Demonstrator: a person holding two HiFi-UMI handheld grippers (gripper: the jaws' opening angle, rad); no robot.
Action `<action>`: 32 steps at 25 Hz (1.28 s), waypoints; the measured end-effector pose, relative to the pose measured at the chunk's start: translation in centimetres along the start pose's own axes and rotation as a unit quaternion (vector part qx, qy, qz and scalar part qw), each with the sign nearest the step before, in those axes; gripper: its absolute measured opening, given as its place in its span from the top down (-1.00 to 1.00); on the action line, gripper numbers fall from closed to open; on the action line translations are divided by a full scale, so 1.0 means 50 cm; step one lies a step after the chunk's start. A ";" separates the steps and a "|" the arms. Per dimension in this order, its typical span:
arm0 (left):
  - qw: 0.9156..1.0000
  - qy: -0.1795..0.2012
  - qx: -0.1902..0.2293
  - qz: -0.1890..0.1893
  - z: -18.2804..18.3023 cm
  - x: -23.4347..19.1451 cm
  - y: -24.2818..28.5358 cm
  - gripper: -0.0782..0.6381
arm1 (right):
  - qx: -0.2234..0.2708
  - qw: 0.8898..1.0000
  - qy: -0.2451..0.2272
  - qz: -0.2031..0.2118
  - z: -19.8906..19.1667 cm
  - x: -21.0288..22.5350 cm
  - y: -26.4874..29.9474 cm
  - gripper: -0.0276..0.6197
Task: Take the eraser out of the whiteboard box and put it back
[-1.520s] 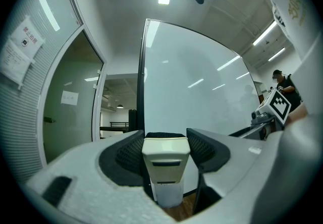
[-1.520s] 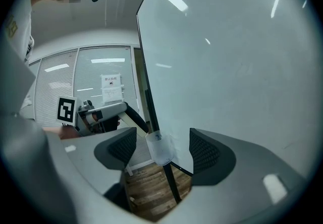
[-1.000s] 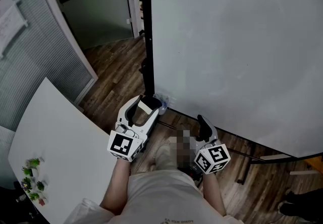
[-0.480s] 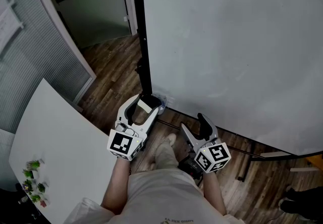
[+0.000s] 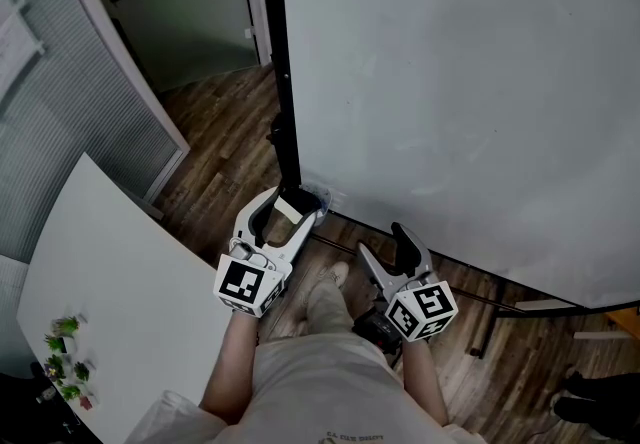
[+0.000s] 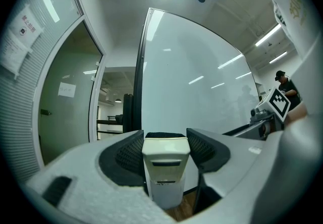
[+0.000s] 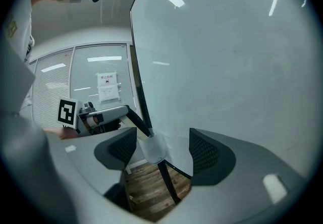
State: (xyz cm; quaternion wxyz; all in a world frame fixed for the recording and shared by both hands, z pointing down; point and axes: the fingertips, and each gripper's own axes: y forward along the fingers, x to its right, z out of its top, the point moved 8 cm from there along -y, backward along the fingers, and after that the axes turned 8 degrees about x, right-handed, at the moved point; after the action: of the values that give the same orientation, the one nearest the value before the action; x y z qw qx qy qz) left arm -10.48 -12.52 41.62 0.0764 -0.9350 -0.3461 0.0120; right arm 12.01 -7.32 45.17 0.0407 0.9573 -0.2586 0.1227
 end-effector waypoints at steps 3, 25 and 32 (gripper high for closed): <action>1.000 -0.001 -0.002 0.000 -0.003 -0.001 0.003 0.05 | -0.001 1.000 0.001 -0.002 -0.001 0.003 0.001 -0.07; 1.000 -0.015 -0.021 -0.010 -0.032 -0.009 0.017 0.04 | -0.007 1.000 -0.001 -0.007 -0.002 0.009 0.007 -0.07; 0.999 -0.018 -0.026 -0.013 -0.041 -0.011 0.022 0.04 | -0.009 1.000 0.000 -0.011 -0.006 0.014 0.008 -0.07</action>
State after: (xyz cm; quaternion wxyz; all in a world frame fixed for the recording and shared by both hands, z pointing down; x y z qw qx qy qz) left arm -10.05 -13.96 43.48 0.0457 -0.9316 -0.3600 0.0183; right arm 12.31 -7.97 45.64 0.0505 0.9598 -0.2487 0.1202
